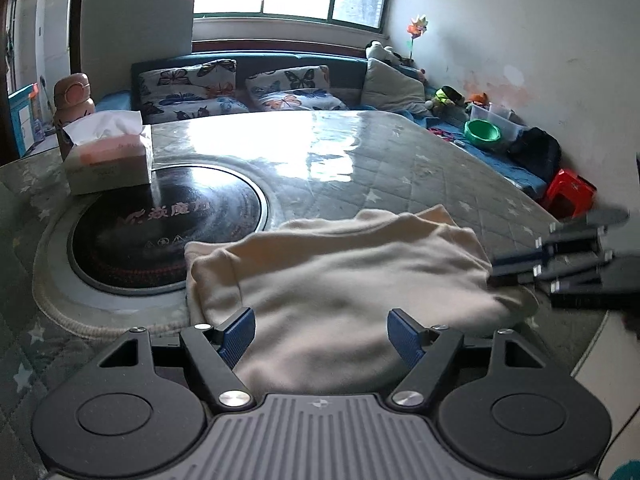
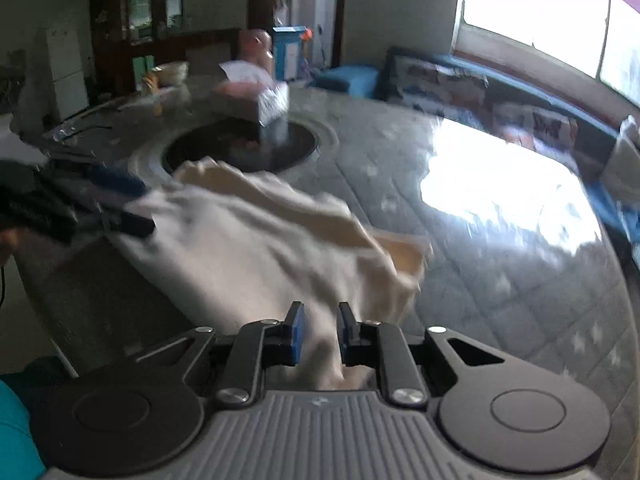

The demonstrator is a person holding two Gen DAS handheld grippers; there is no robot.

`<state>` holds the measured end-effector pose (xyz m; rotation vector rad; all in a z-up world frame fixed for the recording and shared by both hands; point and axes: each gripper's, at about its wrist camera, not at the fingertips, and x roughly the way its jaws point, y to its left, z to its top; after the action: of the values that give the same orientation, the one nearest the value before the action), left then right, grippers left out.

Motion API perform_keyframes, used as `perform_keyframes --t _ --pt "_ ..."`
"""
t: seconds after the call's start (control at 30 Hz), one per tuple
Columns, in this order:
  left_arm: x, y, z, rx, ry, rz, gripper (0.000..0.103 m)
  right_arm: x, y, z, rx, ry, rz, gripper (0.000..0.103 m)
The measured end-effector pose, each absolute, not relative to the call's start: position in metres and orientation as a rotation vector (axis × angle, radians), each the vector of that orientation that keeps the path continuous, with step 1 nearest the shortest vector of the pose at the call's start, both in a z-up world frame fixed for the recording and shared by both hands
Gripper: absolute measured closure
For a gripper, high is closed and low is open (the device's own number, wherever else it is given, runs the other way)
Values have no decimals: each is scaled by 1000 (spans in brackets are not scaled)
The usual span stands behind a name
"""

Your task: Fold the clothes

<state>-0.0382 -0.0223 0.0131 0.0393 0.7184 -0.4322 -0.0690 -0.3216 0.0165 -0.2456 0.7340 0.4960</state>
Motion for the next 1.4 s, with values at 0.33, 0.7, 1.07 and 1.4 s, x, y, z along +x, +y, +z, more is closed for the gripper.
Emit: perform_keyframes --t 0.33,0.7,1.07,1.4 --pt "-38 -15 -4 38 761 -383 27 -69 -260 -1 -321 735 658 88" --pt "-36 3 3 4 745 -334 29 -69 -229 6 -406 670 749 88" --pt "-34 10 -2 -3 776 -320 29 -27 -244 15 -330 673 633 84" --pt "-25 9 -1 -31 802 -336 29 32 -253 -9 -231 750 504 84"
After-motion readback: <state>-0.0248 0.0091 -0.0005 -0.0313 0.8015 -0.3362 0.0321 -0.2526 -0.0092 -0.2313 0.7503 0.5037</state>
